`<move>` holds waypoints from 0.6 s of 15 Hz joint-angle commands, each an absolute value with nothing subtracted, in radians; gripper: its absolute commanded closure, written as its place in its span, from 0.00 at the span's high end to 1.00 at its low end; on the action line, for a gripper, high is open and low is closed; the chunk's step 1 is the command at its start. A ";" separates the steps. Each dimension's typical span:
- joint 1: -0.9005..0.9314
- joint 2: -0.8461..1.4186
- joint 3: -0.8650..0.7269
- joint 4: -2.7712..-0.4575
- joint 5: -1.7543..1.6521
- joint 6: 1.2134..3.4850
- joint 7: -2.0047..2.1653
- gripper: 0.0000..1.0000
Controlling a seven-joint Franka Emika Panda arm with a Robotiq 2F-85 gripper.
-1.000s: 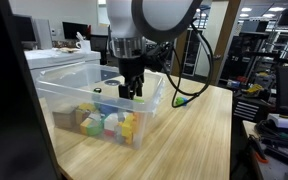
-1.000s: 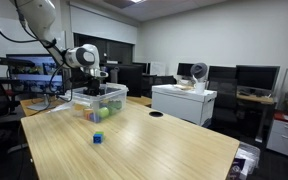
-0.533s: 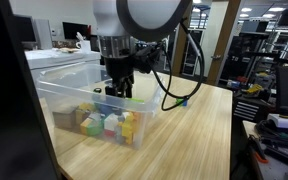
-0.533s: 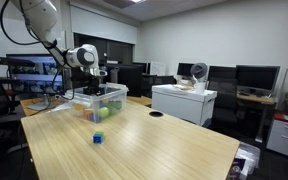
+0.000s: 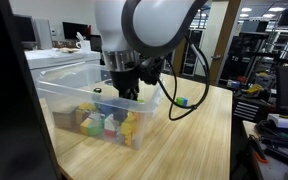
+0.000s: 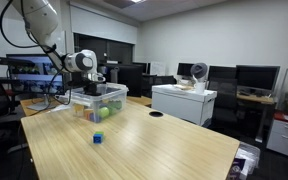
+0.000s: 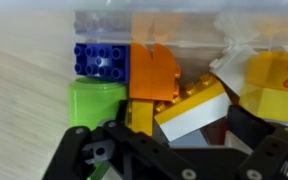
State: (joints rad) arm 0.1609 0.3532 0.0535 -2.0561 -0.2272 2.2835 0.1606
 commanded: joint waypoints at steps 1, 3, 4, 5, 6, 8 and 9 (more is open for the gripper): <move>0.148 0.332 0.047 -2.108 -0.224 2.300 0.140 1.00; 0.143 0.324 0.045 -2.125 -0.220 2.307 0.135 1.00; 0.138 0.320 0.048 -2.137 -0.211 2.320 0.127 1.00; 0.137 0.319 0.045 -2.144 -0.214 2.324 0.130 1.00; 0.129 0.318 0.042 -2.155 -0.213 2.334 0.121 1.00; 0.122 0.325 0.038 -2.161 -0.215 2.349 0.121 1.00; 0.119 0.327 0.036 -2.169 -0.215 2.359 0.120 1.00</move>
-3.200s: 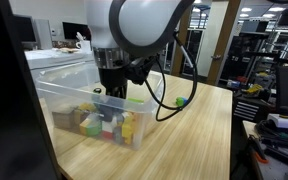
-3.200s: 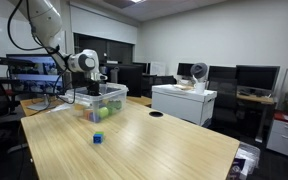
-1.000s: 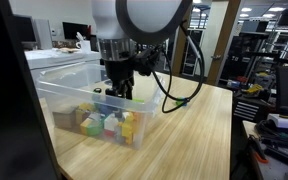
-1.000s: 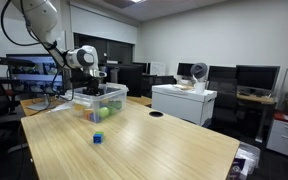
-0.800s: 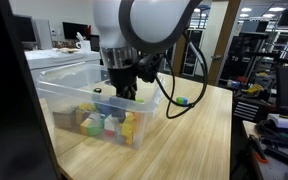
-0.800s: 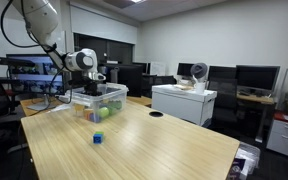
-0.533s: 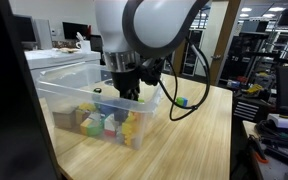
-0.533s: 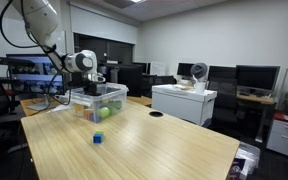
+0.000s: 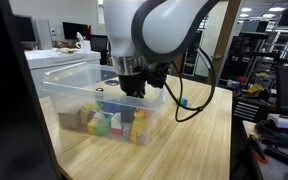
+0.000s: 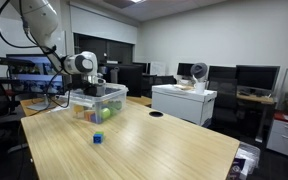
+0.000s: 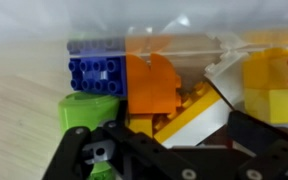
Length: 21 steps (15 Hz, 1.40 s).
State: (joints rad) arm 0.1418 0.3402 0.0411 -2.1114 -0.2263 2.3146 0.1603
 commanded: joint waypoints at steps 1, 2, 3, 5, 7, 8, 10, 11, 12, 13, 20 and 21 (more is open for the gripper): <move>0.119 0.327 0.036 -2.175 -0.213 2.368 0.120 1.00; 0.124 0.326 0.041 -2.175 -0.210 2.369 0.127 1.00; 0.125 0.324 0.043 -2.177 -0.210 2.372 0.126 1.00; 0.126 0.322 0.045 -2.177 -0.207 2.372 0.126 1.00; 0.127 0.320 0.045 -2.175 -0.208 2.371 0.128 0.74; 0.126 0.320 0.043 -2.177 -0.211 2.372 0.128 0.74; 0.129 0.317 0.040 -2.176 -0.216 2.367 0.136 0.65; 0.131 0.315 0.038 -2.175 -0.219 2.362 0.141 0.58; 0.133 0.315 0.036 -2.173 -0.224 2.353 0.147 0.48; 0.134 0.314 0.034 -2.172 -0.224 2.346 0.151 0.42; 0.135 0.306 0.016 -2.173 -0.235 2.329 0.167 0.00; 0.137 0.306 0.013 -2.171 -0.239 2.323 0.172 0.34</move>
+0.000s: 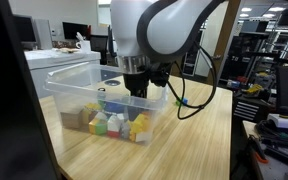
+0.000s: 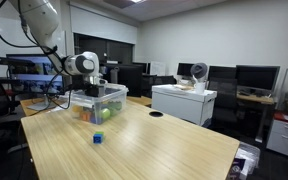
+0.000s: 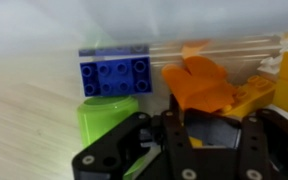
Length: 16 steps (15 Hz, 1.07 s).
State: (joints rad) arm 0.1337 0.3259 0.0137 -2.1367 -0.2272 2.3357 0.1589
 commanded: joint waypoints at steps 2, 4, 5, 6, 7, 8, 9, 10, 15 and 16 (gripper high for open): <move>0.136 0.306 0.013 -2.170 -0.235 2.321 0.168 0.32; 0.136 0.306 0.014 -2.171 -0.234 2.318 0.167 0.46; 0.136 0.307 0.014 -2.169 -0.235 2.316 0.164 0.52; 0.136 0.309 0.014 -2.166 -0.236 2.312 0.162 0.59; 0.135 0.311 0.014 -2.162 -0.236 2.308 0.160 0.66; 0.136 0.313 0.015 -2.157 -0.237 2.307 0.160 0.72; 0.137 0.315 0.016 -2.153 -0.238 2.306 0.160 0.79; 0.138 0.318 0.016 -2.147 -0.239 2.305 0.160 0.84; 0.140 0.332 0.014 -2.117 -0.243 2.302 0.158 1.00; 0.140 0.336 0.013 -2.108 -0.244 2.302 0.159 1.00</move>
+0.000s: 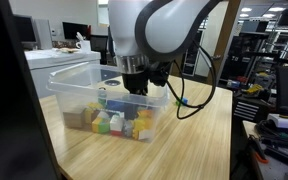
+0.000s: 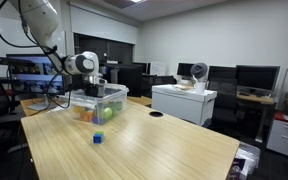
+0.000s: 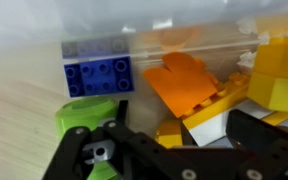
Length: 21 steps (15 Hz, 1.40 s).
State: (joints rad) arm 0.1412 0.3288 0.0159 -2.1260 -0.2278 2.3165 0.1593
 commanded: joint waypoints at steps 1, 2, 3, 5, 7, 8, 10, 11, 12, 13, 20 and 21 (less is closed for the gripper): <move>0.140 0.344 0.013 -2.096 -0.242 2.299 0.161 1.00; 0.140 0.349 0.013 -2.090 -0.242 2.298 0.161 1.00; 0.141 0.355 0.013 -2.079 -0.241 2.296 0.161 1.00; 0.143 0.367 0.015 -2.061 -0.239 2.295 0.161 1.00; 0.146 0.379 0.017 -2.045 -0.236 2.295 0.160 1.00; 0.148 0.387 0.017 -2.034 -0.235 2.295 0.160 1.00; 0.152 0.403 0.020 -2.014 -0.232 2.293 0.159 1.00; 0.154 0.405 0.021 -2.013 -0.230 2.293 0.161 1.00; 0.155 0.406 0.023 -2.017 -0.227 2.294 0.161 1.00; 0.154 0.406 0.024 -2.024 -0.225 2.301 0.160 1.00; 0.147 0.405 0.023 -2.044 -0.224 2.311 0.145 0.73; 0.147 0.404 0.023 -2.045 -0.224 2.312 0.144 0.64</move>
State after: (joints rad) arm 0.1509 0.4074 0.0196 -2.0301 -0.2278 2.3060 0.1593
